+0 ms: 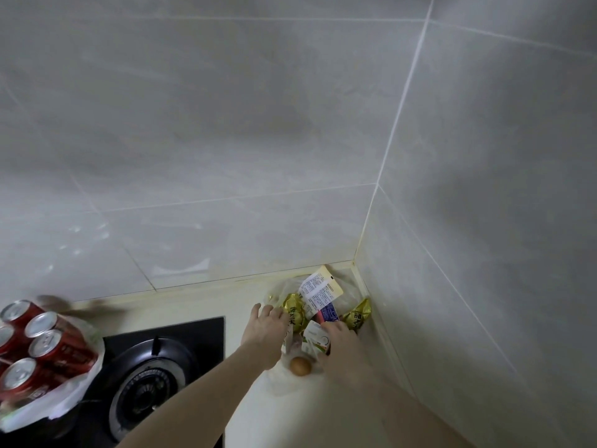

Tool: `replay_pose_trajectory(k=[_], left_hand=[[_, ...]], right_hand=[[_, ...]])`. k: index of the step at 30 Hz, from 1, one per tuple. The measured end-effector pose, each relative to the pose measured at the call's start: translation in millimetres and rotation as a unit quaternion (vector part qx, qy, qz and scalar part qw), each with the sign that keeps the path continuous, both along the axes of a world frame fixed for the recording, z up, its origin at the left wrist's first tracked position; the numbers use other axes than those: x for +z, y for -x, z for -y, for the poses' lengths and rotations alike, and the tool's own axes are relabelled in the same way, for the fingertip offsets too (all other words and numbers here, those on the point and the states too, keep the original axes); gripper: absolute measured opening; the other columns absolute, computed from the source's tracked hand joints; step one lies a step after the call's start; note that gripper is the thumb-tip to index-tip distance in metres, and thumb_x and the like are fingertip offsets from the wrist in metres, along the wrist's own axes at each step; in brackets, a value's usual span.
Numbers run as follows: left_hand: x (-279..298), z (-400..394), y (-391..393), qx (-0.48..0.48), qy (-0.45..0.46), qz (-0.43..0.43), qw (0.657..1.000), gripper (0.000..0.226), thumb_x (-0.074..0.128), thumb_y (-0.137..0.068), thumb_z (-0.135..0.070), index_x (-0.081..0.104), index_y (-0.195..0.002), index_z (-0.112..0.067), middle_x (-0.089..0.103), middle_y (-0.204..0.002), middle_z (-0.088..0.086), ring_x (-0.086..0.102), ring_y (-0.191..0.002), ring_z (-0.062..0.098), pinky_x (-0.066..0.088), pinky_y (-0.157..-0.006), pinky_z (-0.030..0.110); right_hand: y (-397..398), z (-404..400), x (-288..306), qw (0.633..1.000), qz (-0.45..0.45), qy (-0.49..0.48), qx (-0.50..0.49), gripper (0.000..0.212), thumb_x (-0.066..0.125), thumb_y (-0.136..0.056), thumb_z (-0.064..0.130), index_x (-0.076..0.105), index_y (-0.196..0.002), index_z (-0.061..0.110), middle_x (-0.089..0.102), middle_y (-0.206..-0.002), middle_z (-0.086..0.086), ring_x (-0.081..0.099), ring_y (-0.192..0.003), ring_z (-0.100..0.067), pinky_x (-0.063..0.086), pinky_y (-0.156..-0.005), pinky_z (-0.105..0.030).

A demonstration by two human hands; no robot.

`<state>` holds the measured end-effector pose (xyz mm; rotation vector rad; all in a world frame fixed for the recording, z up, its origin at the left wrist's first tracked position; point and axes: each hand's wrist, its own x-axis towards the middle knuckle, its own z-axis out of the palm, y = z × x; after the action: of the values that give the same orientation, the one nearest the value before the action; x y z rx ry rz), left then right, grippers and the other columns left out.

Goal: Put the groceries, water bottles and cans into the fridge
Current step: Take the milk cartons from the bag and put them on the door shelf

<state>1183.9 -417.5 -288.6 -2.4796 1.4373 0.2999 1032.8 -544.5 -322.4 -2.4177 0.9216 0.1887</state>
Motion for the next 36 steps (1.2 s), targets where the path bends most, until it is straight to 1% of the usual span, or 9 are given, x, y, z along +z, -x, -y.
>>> replay_pose_trajectory(k=[4,8,13,19,25,28,30,33,36], left_hand=[[-6.7,-1.1,-7.3,0.004,-0.002,0.014,1.000,0.067,0.073,-0.080,-0.012,0.044,-0.140,-0.018,0.050,-0.142,0.005,0.036,-0.138,0.030,0.015,-0.122,0.049],[-8.6,-0.2,-13.5,-0.010,-0.005,0.027,1.000,0.064,0.074,-0.079,-0.010,0.047,-0.137,-0.018,0.053,-0.140,0.005,0.034,-0.139,0.031,0.015,-0.122,0.050],[-7.9,-3.3,-16.4,-0.025,0.010,0.021,0.999,0.059,0.074,-0.085,-0.018,0.047,-0.138,-0.021,0.052,-0.141,0.002,0.032,-0.142,0.028,0.010,-0.125,0.051],[11.2,-20.5,-6.9,0.005,0.123,-0.035,0.992,0.046,0.066,-0.091,-0.027,0.049,-0.135,-0.029,0.052,-0.138,-0.007,0.033,-0.141,0.020,0.003,-0.126,0.046],[46.1,-41.8,13.3,0.030,0.251,-0.111,0.961,0.043,0.064,-0.091,-0.030,0.050,-0.132,-0.034,0.052,-0.129,-0.017,0.048,-0.126,0.010,0.012,-0.124,0.036],[68.8,-50.5,29.0,0.040,0.317,-0.163,0.934,0.041,0.068,-0.090,-0.028,0.055,-0.128,-0.032,0.054,-0.120,-0.018,0.058,-0.109,0.010,0.037,-0.109,0.031],[84.7,-58.2,39.4,0.043,0.345,-0.191,0.918,0.040,0.071,-0.088,-0.026,0.057,-0.125,-0.032,0.055,-0.117,-0.018,0.062,-0.102,0.012,0.047,-0.095,0.031],[103.8,-70.1,52.0,0.037,0.372,-0.210,0.903,0.038,0.074,-0.087,-0.026,0.060,-0.122,-0.032,0.057,-0.115,-0.019,0.062,-0.099,0.010,0.049,-0.088,0.030],[115.5,-87.1,61.7,0.041,0.384,-0.221,0.895,0.037,0.075,-0.088,-0.025,0.060,-0.121,-0.032,0.056,-0.113,-0.021,0.059,-0.097,0.006,0.046,-0.080,0.022]], right_hand=[[-4.8,0.6,-5.4,1.000,-0.010,0.001,-0.022,0.061,0.069,-0.090,0.030,0.043,-0.145,0.029,0.052,-0.140,0.006,0.049,-0.130,-0.020,0.048,-0.104,-0.034],[-8.8,0.8,-4.8,0.999,-0.001,0.005,-0.049,0.040,0.066,-0.094,0.033,0.053,-0.132,0.030,0.061,-0.128,0.008,0.059,-0.118,-0.017,0.053,-0.091,-0.031],[-9.2,0.6,-2.9,0.997,0.033,-0.008,-0.068,0.031,0.066,-0.094,0.030,0.059,-0.124,0.030,0.065,-0.120,0.009,0.062,-0.110,-0.015,0.057,-0.088,-0.033],[13.9,-3.6,16.4,0.984,0.144,-0.033,-0.099,0.016,0.063,-0.096,0.031,0.064,-0.111,0.036,0.067,-0.105,0.017,0.061,-0.096,-0.007,0.058,-0.079,-0.034],[48.4,-17.8,44.4,0.966,0.218,-0.050,-0.130,0.032,0.069,-0.090,0.021,0.065,-0.118,0.037,0.070,-0.108,0.019,0.067,-0.101,-0.006,0.056,-0.080,-0.025],[66.4,-29.5,64.9,0.961,0.233,-0.064,-0.139,0.039,0.070,-0.092,0.017,0.058,-0.113,0.048,0.069,-0.106,0.023,0.067,-0.100,-0.001,0.052,-0.082,-0.014],[79.0,-36.7,73.6,0.956,0.240,-0.077,-0.147,0.040,0.070,-0.092,0.018,0.059,-0.111,0.051,0.072,-0.105,0.025,0.070,-0.099,0.001,0.058,-0.086,-0.026],[96.4,-45.6,85.7,0.948,0.260,-0.075,-0.167,0.041,0.072,-0.091,0.015,0.063,-0.122,0.042,0.073,-0.107,0.025,0.070,-0.098,0.006,0.060,-0.087,-0.029],[115.0,-63.9,100.3,0.941,0.277,-0.050,-0.188,0.050,0.073,-0.090,0.010,0.057,-0.107,0.054,0.069,-0.101,0.030,0.069,-0.094,0.010,0.058,-0.083,-0.021]])
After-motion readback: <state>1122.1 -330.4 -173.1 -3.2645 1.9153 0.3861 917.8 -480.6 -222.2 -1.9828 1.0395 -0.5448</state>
